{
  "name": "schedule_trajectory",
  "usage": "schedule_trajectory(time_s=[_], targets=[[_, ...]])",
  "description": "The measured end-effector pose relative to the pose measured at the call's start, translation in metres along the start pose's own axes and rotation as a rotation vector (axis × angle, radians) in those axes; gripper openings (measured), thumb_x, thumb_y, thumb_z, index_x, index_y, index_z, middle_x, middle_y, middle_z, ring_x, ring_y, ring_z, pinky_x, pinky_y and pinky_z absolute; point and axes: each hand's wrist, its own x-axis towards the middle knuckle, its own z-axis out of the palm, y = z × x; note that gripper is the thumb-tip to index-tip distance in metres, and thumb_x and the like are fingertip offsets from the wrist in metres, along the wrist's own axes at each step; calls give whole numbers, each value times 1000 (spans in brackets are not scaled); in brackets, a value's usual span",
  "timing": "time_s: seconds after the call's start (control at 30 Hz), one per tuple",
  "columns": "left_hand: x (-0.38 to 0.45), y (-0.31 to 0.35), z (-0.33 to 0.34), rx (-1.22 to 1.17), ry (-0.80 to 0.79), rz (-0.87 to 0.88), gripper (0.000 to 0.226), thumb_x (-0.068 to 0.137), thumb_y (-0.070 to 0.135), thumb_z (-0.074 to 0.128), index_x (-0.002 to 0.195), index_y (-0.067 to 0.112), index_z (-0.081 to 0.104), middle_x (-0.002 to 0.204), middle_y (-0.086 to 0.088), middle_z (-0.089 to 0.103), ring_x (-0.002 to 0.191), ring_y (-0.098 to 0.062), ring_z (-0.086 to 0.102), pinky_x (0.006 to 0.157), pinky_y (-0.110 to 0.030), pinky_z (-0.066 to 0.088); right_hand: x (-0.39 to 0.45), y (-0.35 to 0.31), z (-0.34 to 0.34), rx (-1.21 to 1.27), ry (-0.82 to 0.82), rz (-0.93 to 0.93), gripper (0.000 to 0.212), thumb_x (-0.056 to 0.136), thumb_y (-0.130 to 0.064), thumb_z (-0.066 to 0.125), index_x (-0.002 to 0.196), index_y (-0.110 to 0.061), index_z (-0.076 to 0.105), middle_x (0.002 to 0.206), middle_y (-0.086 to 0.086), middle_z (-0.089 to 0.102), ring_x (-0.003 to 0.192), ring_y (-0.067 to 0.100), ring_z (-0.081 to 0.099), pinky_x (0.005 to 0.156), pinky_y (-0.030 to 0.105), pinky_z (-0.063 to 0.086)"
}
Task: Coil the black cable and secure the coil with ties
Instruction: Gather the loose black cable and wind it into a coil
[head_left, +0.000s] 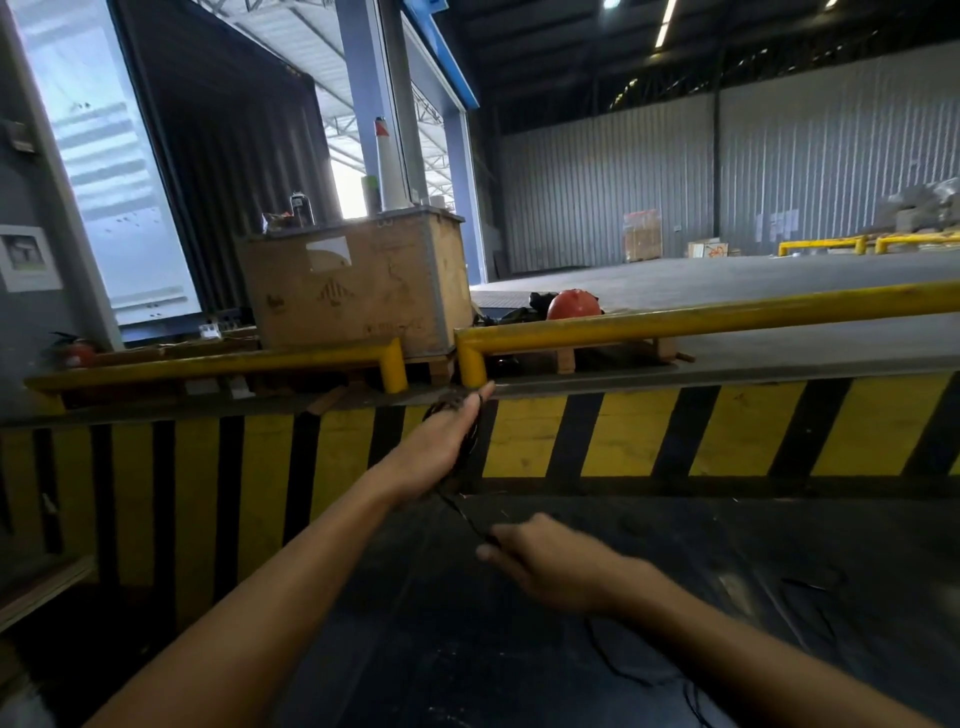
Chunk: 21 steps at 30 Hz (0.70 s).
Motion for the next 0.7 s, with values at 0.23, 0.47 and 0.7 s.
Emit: schedule_trajectory(time_s=[0.23,0.47,0.7], targets=[[-14,-48,-2,467,-312,-265,55,96,52,24,137,23,47,137,-9,53,119,-21,53,107,-40,38,-17,42,-101,-151,269,25,10,93,-26,51,92,-32,59,85,-8,62,78,3,60,67,20,46],[-30,-25,8,400,-530,-241,52,96,55,18,138,38,43,143,2,49,130,-16,44,114,-39,25,-11,71,-126,288,582,212,26,98,-24,42,95,-9,62,62,-2,45,52,10,41,48,26,33],[-36,24,20,6,-746,-152,41,93,58,20,132,57,34,150,5,38,124,-17,50,95,-40,46,6,92,-104,171,656,455,27,99,-25,37,97,-10,59,84,7,58,72,18,55,61,31,43]])
